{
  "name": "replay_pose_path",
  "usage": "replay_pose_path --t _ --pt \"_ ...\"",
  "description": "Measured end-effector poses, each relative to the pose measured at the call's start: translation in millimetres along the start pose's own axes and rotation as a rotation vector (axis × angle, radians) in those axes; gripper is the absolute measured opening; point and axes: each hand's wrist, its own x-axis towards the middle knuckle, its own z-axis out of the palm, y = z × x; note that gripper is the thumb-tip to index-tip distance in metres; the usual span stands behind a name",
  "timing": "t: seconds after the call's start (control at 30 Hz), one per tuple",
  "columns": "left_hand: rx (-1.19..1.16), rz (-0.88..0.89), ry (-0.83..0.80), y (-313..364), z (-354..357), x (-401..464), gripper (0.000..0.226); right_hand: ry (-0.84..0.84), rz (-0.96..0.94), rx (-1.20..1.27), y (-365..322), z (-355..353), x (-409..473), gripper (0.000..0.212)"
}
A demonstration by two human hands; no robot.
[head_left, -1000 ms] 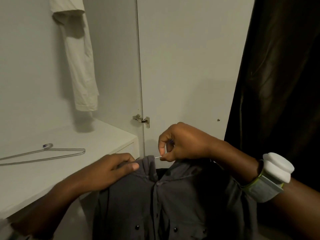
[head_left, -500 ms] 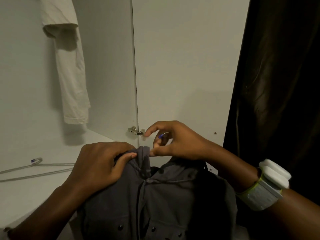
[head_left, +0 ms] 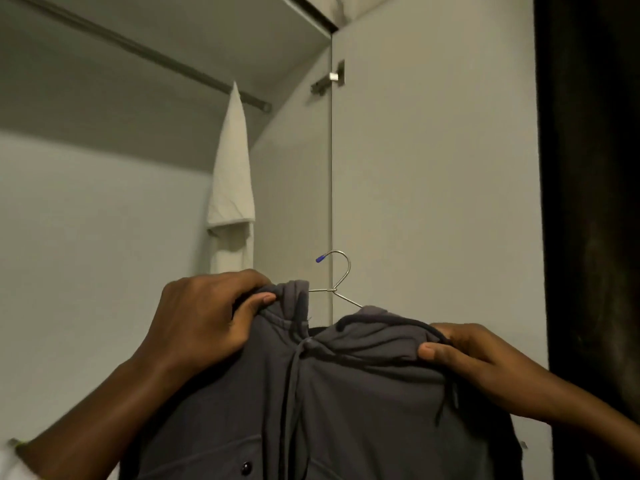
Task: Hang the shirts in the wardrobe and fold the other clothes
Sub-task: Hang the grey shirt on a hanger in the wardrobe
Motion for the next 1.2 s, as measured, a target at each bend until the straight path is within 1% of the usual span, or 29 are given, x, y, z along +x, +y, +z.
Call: replay_pose_path --t 0.07,0.13,0.17,0.23,0.27,0.33,0.4,0.47,0.53,0.6,0.63,0.67,0.77,0.87,1.0,1.13,1.2 --pt "0.037 0.015 0.066 -13.5 -19.4 40.8 0.017 0.045 -0.068 0.046 -24.8 -21.3 28.7 0.046" --pt "0.073 0.016 0.133 -29.8 -40.9 82.7 0.014 0.085 -0.136 0.033 -61.0 -42.1 60.0 0.037" --pt "0.113 0.014 0.167 -40.8 -52.0 105.9 0.015 0.124 -0.186 -0.011 -84.5 -51.7 77.2 0.033" --pt "0.183 -0.012 0.231 -66.2 -71.4 146.2 0.022 0.29 -0.307 -0.214 -129.4 -62.0 112.4 0.031" --pt "0.202 -0.032 0.268 -79.9 -79.7 164.5 0.026 0.379 -0.334 -0.331 -149.2 -65.5 128.7 0.036" --pt "0.234 -0.071 0.311 -109.0 -94.4 198.6 0.026 0.54 -0.326 -0.539 -183.9 -70.5 163.0 0.048" --pt "0.26 -0.113 0.32 -148.7 -106.3 222.9 0.024 0.657 -0.316 -0.655 -214.1 -64.5 206.7 0.046" --pt "0.282 -0.157 0.293 -187.1 -112.6 242.0 0.026 0.725 -0.33 -0.746 -241.8 -57.3 243.5 0.038" --pt "0.292 -0.207 0.259 -221.4 -119.2 253.8 0.024 0.743 -0.343 -0.833 -265.7 -46.0 277.8 0.033" --pt "0.362 -0.241 0.248 -259.8 -123.5 263.6 0.014 0.742 -0.356 -0.937 -284.4 -33.0 314.4 0.032" --pt "0.403 -0.255 0.246 -275.1 -125.3 267.2 0.014 0.741 -0.358 -0.984 -291.3 -27.0 329.7 0.032" --pt "0.434 -0.271 0.246 -299.4 -128.8 272.3 0.019 0.756 -0.357 -1.036 -298.8 -16.8 354.4 0.032" --pt "0.526 -0.275 0.179 -343.3 -137.1 288.8 0.05 0.81 -0.366 -1.183 -312.0 -3.9 399.8 0.03" --pt "0.687 -0.254 0.114 -373.1 -147.4 304.6 0.07 0.85 -0.328 -1.232 -317.3 -0.6 433.7 0.025" --pt "0.841 -0.348 0.084 -413.7 -163.8 317.0 0.087 0.893 -0.275 -1.255 -306.8 5.2 476.3 0.024" --pt "0.908 -0.478 -0.047 -455.9 -176.3 310.4 0.098 0.866 -0.245 -1.23 -293.9 19.0 506.5 0.023" --pt "0.943 -0.481 -0.072 -470.3 -178.6 304.7 0.104 0.863 -0.27 -1.216 -289.1 27.1 524.1 0.023"
